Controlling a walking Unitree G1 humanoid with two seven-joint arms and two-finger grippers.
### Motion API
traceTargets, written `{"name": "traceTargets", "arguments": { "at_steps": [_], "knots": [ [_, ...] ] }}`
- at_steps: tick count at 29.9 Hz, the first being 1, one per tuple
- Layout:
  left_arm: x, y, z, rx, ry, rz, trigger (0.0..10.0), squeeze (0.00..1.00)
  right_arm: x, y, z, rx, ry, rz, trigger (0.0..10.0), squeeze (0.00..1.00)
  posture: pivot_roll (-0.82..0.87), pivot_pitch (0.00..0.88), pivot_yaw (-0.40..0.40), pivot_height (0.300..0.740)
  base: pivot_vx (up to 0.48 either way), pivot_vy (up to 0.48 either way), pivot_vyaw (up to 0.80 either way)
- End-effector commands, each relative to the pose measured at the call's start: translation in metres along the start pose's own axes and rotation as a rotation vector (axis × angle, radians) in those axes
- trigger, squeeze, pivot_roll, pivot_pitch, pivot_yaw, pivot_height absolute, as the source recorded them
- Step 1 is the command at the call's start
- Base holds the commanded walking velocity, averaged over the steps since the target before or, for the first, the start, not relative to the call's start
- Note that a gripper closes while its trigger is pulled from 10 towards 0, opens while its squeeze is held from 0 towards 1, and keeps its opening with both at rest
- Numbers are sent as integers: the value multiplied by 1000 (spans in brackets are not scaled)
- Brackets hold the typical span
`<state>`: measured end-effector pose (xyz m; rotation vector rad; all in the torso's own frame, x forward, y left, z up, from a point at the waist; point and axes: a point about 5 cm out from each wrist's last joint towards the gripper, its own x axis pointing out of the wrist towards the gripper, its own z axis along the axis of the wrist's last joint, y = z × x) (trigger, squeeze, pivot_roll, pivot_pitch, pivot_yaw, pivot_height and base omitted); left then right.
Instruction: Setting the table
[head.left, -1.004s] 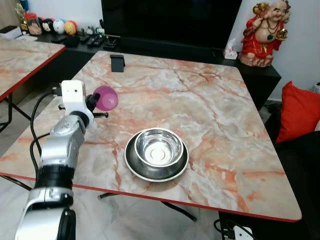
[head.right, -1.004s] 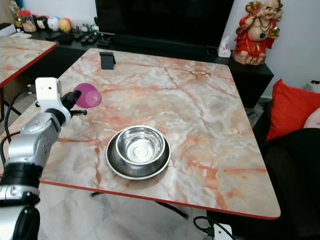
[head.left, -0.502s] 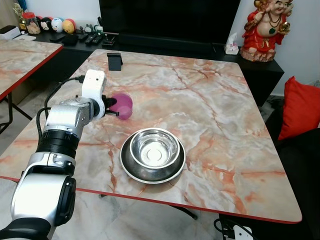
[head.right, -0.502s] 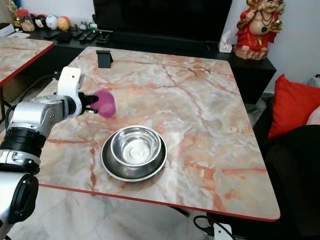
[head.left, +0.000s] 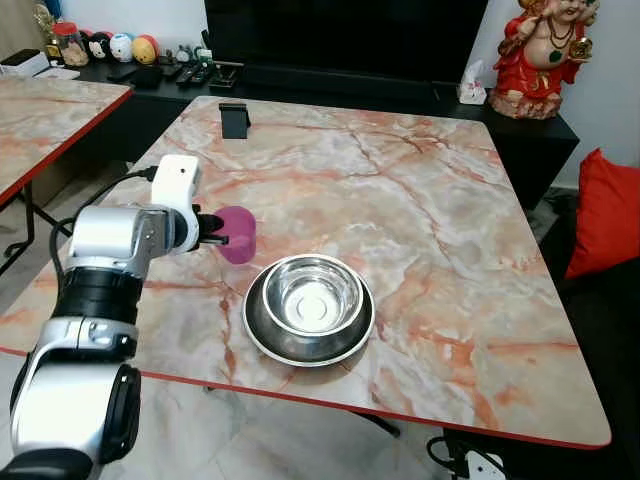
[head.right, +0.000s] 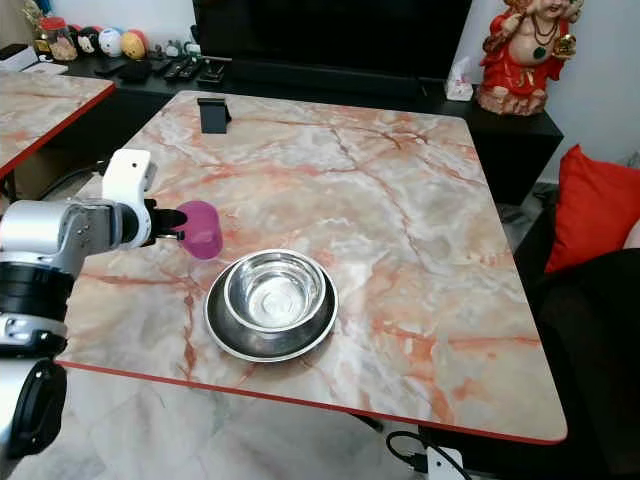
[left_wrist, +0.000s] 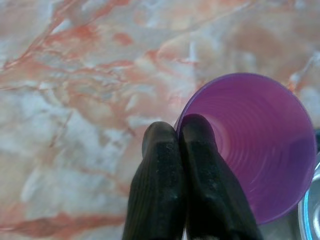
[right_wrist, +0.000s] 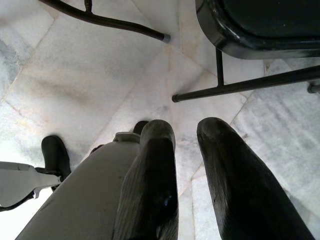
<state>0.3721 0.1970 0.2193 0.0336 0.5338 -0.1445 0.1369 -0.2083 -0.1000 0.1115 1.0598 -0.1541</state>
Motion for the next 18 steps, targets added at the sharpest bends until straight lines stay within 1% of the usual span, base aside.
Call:
{"name": "traceTargets", "arguments": {
  "at_steps": [1,6,9,18],
  "knots": [
    [-4,2,-3,-32,10,31,10000,0,-1,-2,-2,19,6,-9,10000,0,134,0,-37,727,0,0,0],
    [-5,4,-11,-66,35,49,10000,0,-1,-2,-2,12,10,-7,10000,0,141,0,-42,727,0,0,0],
    [-5,4,-14,-63,37,52,10000,0,-1,-2,-3,13,9,-7,10000,0,138,0,-42,727,0,0,0],
    [-5,-4,-19,-102,47,20,10000,0,-1,-3,-2,14,9,-9,10000,0,131,0,-41,727,0,0,0]
  ]
}}
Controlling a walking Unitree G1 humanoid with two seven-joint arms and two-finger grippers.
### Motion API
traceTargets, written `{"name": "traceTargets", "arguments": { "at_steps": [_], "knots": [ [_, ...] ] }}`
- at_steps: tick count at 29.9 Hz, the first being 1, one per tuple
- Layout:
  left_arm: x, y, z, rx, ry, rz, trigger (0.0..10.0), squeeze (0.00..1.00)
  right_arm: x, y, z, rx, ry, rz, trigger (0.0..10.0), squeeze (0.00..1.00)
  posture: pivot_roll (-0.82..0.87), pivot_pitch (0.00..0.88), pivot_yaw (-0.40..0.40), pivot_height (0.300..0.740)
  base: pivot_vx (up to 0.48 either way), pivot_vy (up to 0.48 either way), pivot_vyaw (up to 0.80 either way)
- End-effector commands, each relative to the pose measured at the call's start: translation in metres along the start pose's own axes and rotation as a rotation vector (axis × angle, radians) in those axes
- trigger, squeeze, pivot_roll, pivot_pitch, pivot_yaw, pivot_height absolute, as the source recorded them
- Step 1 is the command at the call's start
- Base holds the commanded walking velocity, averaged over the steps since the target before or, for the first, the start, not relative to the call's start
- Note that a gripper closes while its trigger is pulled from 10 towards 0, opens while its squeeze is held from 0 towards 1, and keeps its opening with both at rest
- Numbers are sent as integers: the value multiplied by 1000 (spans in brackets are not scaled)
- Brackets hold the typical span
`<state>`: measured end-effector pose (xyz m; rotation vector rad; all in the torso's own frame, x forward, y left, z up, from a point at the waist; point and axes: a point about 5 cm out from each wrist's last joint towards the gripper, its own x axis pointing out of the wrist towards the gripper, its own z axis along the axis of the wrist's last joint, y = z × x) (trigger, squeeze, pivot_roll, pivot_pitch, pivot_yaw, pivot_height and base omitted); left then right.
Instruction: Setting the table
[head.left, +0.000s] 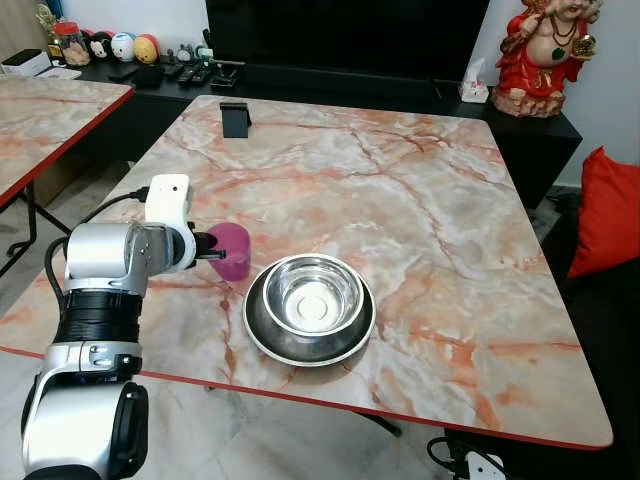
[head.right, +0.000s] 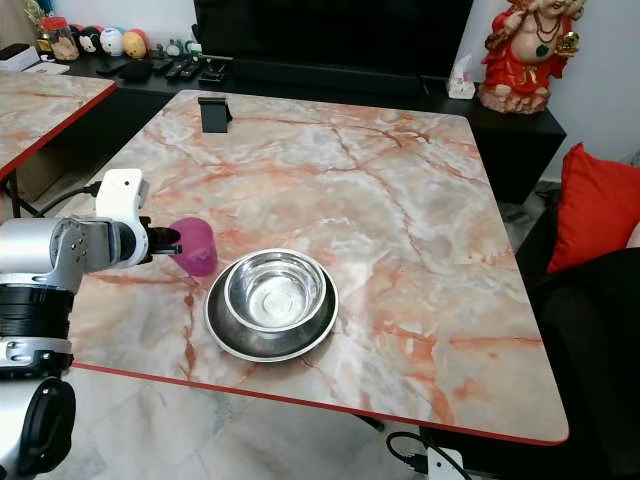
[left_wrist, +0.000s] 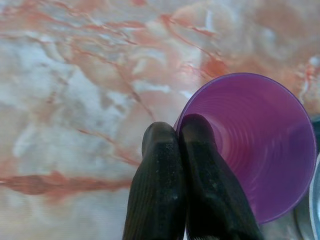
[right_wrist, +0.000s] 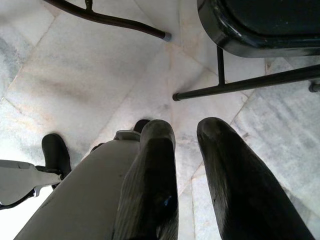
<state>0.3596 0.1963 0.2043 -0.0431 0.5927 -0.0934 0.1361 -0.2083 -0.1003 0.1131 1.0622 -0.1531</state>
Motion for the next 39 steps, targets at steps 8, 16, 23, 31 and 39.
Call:
{"name": "traceTargets", "arguments": {
  "at_steps": [8,16,23,31,39],
  "knots": [
    [-4,-1,-2,0,0,2,10000,0,-1,-3,-2,13,7,-10,10000,0,131,0,-34,727,0,0,0],
    [-5,-1,-2,12,-5,14,10000,0,-1,-2,-2,13,7,-9,10000,0,129,0,-33,727,0,0,0],
    [-5,-1,-2,15,-11,18,10000,0,-1,-2,-2,15,7,-8,10000,0,128,0,-30,727,0,0,0],
    [-4,-2,0,21,-20,23,10000,737,-1,-2,-3,18,8,-8,10000,0,123,0,-26,727,0,0,0],
    [-4,0,0,27,-29,29,10000,671,-1,-1,-3,19,8,-8,10000,0,121,0,-25,727,0,0,0]
  ]
}}
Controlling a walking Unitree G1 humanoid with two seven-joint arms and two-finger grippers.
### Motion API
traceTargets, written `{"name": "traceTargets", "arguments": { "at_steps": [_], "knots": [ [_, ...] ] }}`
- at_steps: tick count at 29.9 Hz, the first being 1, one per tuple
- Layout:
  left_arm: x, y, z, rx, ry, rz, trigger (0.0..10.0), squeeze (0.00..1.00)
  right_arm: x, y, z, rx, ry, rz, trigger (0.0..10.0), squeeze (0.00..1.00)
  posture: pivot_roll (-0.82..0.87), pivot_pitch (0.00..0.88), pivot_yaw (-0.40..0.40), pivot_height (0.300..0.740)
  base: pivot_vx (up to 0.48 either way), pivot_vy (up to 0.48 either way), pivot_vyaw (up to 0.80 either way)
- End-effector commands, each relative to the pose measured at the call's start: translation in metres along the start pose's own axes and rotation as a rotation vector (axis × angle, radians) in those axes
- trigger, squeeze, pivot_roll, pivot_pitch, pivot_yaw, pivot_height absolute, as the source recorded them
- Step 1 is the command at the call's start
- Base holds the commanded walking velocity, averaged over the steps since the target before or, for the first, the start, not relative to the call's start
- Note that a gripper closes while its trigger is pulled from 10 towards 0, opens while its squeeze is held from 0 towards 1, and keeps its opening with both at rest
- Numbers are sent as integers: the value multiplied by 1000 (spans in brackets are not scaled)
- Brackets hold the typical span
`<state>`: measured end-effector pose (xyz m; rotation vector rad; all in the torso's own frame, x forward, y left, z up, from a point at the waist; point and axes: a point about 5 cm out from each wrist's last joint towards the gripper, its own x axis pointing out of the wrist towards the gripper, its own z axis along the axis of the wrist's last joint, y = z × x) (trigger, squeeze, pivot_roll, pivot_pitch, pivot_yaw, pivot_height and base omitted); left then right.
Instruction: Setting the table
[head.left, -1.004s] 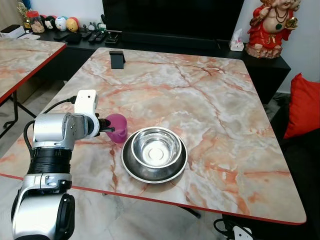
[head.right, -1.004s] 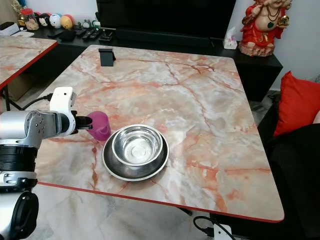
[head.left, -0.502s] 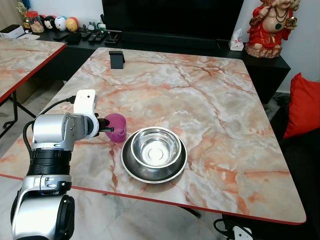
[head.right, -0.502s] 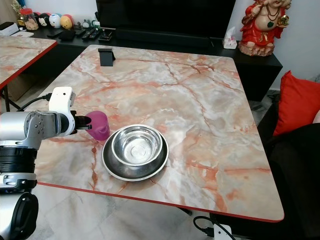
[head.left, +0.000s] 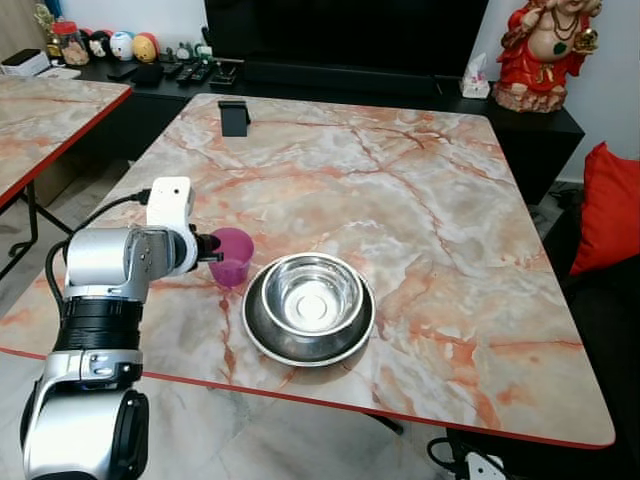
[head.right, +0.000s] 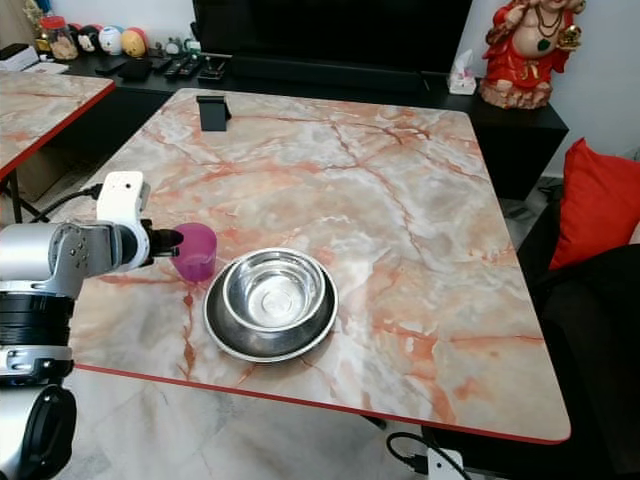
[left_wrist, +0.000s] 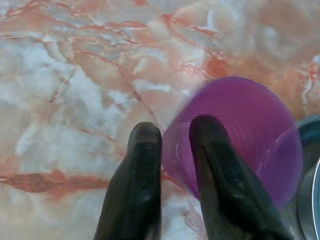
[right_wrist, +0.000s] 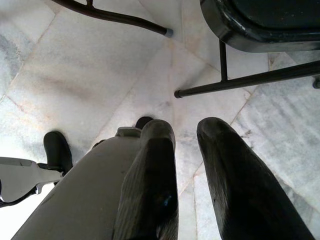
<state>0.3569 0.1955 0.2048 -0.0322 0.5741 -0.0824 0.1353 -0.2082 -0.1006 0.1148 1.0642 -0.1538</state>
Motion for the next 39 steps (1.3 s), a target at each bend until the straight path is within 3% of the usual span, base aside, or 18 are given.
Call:
{"name": "traceTargets", "arguments": {
  "at_steps": [1,2,13,18,24,25,28,31,32,34,36,39],
  "knots": [
    [-1,0,1,20,-15,14,10000,98,0,-1,-2,17,6,-8,10000,0,120,0,-25,727,0,0,0],
    [-1,0,2,24,-21,13,10000,0,0,-1,-2,17,6,-8,10000,0,120,0,-25,727,0,0,0],
    [-3,-5,11,54,-103,-5,10000,0,-1,-2,-2,17,7,-9,10000,0,118,0,-28,727,0,0,0],
    [-9,-4,27,184,-262,48,10000,0,-1,-2,-2,15,7,-9,10000,0,122,0,-36,727,0,0,0],
    [-19,-6,35,400,-490,133,10000,0,-1,-3,-2,13,6,-9,10000,0,124,0,-41,727,0,0,0],
    [-20,-10,29,414,-568,121,10000,0,-1,-3,-2,11,5,-11,10000,0,127,0,-45,727,0,0,0],
    [-15,-15,12,470,-659,140,10000,0,-1,-3,-1,9,1,-13,10000,0,126,0,-51,727,0,0,0],
    [-10,-10,-9,294,-689,170,10000,0,-1,-3,-1,15,-5,-18,10000,0,116,0,-49,727,0,0,0],
    [-10,-10,-9,294,-689,170,10000,0,-1,-3,-1,15,-5,-18,10000,0,116,0,-49,727,0,0,0],
    [-13,-17,-23,395,-755,193,10000,0,-1,-4,-1,34,-15,-31,10000,0,108,0,-47,727,0,0,0],
    [-16,-20,-28,346,-789,187,10000,0,-1,-4,-1,32,-16,-32,10000,0,112,0,-50,727,0,0,0],
    [-22,-23,-32,386,-842,190,10000,0,-1,-5,0,33,-22,-32,10000,0,112,0,-52,727,0,0,0]
  ]
}}
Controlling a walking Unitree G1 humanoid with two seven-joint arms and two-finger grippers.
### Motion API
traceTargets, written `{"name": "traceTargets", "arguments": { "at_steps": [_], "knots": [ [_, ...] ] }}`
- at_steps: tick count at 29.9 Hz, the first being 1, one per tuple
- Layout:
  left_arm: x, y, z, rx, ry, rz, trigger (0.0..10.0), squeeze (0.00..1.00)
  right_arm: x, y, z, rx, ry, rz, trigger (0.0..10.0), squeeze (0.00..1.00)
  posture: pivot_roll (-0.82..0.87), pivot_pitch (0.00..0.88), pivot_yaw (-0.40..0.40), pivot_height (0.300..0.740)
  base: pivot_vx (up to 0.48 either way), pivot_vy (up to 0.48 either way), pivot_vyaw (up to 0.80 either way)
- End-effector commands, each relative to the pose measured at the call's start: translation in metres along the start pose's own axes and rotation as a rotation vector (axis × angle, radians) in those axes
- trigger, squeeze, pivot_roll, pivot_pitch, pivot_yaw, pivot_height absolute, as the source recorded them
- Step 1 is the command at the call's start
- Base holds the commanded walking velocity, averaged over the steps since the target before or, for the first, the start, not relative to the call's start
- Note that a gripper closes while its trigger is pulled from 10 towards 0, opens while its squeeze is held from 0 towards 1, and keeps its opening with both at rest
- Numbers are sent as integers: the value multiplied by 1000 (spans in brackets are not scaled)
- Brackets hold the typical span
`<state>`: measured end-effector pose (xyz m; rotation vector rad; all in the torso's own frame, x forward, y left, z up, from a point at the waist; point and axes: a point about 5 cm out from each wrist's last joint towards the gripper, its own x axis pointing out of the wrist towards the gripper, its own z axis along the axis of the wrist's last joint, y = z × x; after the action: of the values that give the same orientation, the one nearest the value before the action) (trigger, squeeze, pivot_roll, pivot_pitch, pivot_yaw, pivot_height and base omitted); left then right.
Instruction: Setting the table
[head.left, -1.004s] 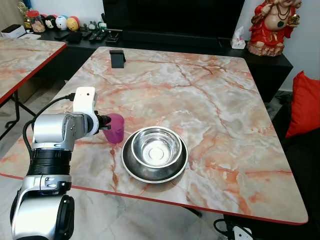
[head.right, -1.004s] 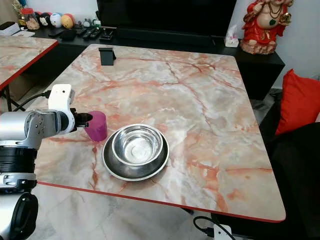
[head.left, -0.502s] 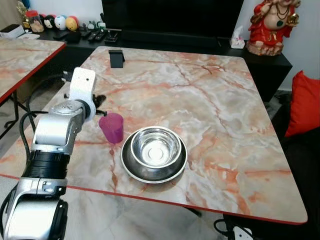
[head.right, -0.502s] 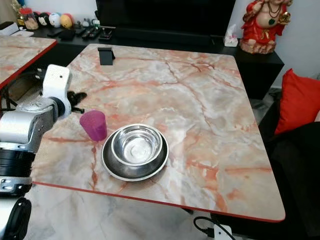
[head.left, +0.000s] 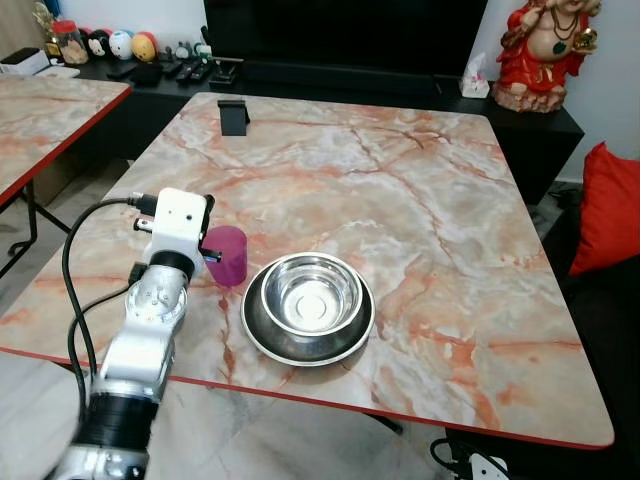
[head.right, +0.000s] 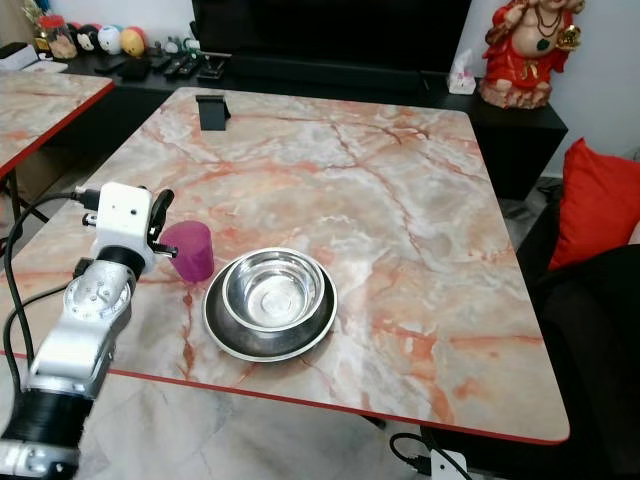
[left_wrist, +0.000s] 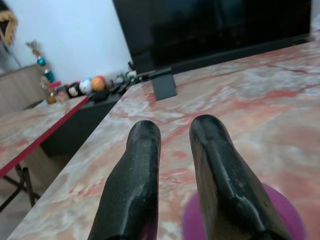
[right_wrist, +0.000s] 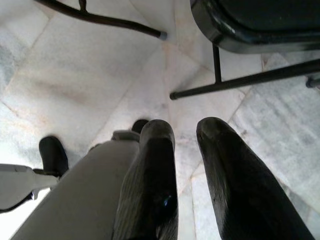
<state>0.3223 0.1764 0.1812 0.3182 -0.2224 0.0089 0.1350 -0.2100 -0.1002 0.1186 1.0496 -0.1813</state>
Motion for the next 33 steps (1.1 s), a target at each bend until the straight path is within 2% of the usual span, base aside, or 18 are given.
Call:
{"name": "traceTargets", "arguments": {
  "at_steps": [1,5,11,17,28,33],
  "knots": [
    [-5,1,10,69,-91,3,10000,0,-1,-3,-1,16,-7,-13,10000,0,115,0,-52,727,0,0,0],
    [-20,3,4,70,-117,13,10000,0,-1,-4,-1,15,-9,-16,10000,0,125,0,-56,727,0,0,0],
    [-36,3,-10,55,-87,28,10000,0,-1,-4,-1,13,-9,-15,10000,0,133,0,-64,727,0,0,0],
    [-35,-4,-15,-1,-84,36,10000,0,-1,-3,0,8,-14,-13,10000,0,124,0,-65,727,0,0,0],
    [-34,4,-18,14,-81,40,10000,0,-1,-4,-1,13,-16,-16,10000,0,121,0,-56,727,0,0,0],
    [-27,4,-17,-4,-84,46,10000,0,-1,-5,-3,46,-17,-38,10000,0,105,0,-34,727,0,0,0]
  ]
}}
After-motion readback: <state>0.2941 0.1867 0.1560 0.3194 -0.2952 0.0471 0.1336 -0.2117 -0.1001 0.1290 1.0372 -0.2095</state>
